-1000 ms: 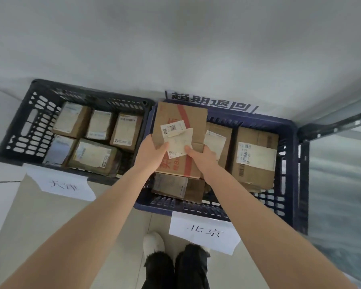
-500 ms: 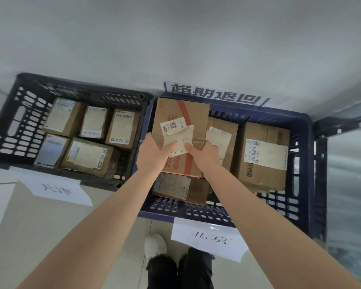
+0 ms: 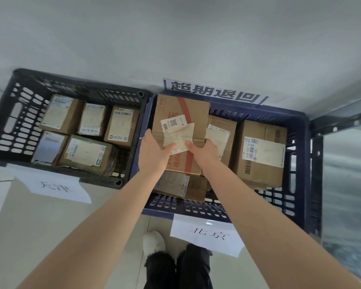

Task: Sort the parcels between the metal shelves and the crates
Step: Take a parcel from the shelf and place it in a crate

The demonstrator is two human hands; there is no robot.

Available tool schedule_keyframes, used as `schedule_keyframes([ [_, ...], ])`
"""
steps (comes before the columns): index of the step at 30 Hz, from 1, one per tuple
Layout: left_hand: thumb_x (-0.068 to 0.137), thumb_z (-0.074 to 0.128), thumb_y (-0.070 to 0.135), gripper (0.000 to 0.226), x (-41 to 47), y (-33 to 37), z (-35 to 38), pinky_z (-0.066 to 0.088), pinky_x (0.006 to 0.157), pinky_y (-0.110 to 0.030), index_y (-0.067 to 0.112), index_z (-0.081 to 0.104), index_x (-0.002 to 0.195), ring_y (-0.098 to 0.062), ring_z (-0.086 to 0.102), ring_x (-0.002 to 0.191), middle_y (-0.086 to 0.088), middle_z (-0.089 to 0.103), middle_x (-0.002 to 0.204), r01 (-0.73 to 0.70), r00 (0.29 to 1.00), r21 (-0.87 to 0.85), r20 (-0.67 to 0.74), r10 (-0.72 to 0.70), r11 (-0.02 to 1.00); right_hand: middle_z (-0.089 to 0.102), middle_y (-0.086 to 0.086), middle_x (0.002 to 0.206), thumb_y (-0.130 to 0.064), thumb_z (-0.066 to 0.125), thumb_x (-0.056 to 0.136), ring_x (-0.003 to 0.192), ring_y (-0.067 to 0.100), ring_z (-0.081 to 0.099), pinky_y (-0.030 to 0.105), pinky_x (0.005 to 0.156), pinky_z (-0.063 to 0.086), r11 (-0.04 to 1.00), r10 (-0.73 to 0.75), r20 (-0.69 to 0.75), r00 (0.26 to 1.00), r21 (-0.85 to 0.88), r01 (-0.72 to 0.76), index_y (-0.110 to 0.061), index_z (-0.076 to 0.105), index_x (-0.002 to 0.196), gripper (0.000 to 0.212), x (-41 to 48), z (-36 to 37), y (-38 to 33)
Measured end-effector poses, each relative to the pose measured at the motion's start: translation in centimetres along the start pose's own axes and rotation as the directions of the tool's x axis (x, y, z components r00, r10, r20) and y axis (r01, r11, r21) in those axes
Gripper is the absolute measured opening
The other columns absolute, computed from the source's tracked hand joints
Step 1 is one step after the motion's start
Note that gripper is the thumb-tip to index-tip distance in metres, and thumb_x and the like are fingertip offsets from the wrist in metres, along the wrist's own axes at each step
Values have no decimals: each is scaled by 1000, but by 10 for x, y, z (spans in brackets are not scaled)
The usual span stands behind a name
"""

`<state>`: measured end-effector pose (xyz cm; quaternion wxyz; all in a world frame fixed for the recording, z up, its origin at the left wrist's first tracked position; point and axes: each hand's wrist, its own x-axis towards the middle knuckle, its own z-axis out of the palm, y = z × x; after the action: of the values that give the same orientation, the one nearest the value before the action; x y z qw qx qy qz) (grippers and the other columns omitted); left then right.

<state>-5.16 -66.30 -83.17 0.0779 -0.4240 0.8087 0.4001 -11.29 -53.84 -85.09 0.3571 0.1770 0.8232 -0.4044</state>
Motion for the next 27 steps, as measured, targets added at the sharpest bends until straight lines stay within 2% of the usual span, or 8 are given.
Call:
schedule_keyframes([
  [2, 85, 73, 32, 80, -8, -1, -1, 49, 99, -45, 12, 30, 149, -25, 47, 130, -8, 39, 147, -30, 999, 32, -24, 31, 999, 52, 9, 136, -50, 65, 90, 114, 28, 58, 39, 86, 51, 1000, 5, -3, 1000, -3, -5, -12, 47, 139, 65, -3, 1, -2],
  [4, 90, 68, 31, 74, -12, -2, -3, 51, 93, -41, 14, 29, 151, -25, 48, 128, -7, 36, 148, -47, 998, 78, -35, 50, 996, 51, 10, 136, -50, 64, 91, 113, 28, 58, 37, 81, 49, 1000, 6, -14, 1000, -10, -6, -11, 45, 140, 65, -7, 2, -4],
  [6, 94, 61, 32, 68, -12, -3, -5, 54, 88, -41, 15, 29, 152, -25, 51, 124, -7, 37, 147, -51, 998, 133, -40, 57, 990, 50, 10, 137, -49, 64, 92, 114, 28, 57, 36, 79, 47, 1000, -5, -32, 999, -22, 4, -11, 42, 143, 68, -9, 4, -5],
  [10, 98, 52, 31, 55, -8, 2, -10, 50, 95, -46, 17, 37, 149, -26, 42, 128, -7, 44, 140, -49, 995, 258, -67, 68, 965, 53, 9, 134, -47, 67, 90, 114, 27, 59, 41, 88, 54, 1000, -4, -57, 998, 11, 5, -13, 39, 142, 69, -9, 6, -7],
  [14, 97, 50, 24, 45, -1, 2, -15, 49, 96, -49, 18, 45, 142, -27, 41, 125, -8, 46, 135, -24, 996, 217, -76, 42, 976, 54, 10, 133, -45, 68, 90, 112, 27, 59, 41, 88, 54, 1000, 20, -53, 998, 14, -19, -10, 40, 142, 68, -10, 9, -10],
  [20, 98, 52, 28, 50, 0, 0, -16, 49, 96, -48, 19, 41, 145, -26, 38, 128, -7, 41, 139, -27, 996, 227, -76, 46, 973, 53, 10, 136, -44, 68, 90, 115, 28, 58, 35, 76, 48, 1000, 8, -57, 998, -7, -8, -9, 37, 144, 72, -9, 12, -10],
  [23, 97, 53, 30, 50, -1, 0, -15, 49, 96, -47, 18, 41, 145, -26, 37, 129, -8, 40, 140, -19, 996, 226, -82, 39, 974, 52, 10, 137, -44, 69, 90, 117, 28, 57, 38, 83, 52, 1000, 8, -50, 999, 4, -8, -10, 37, 145, 73, -8, 12, -9],
  [27, 96, 53, 27, 49, 0, 0, -18, 48, 97, -47, 17, 43, 143, -27, 38, 129, -9, 39, 138, -17, 996, 170, -79, 30, 985, 51, 9, 141, -46, 68, 89, 122, 28, 55, 37, 86, 49, 1000, 16, -8, 1000, 21, -16, -10, 35, 148, 76, -8, 8, -9],
])
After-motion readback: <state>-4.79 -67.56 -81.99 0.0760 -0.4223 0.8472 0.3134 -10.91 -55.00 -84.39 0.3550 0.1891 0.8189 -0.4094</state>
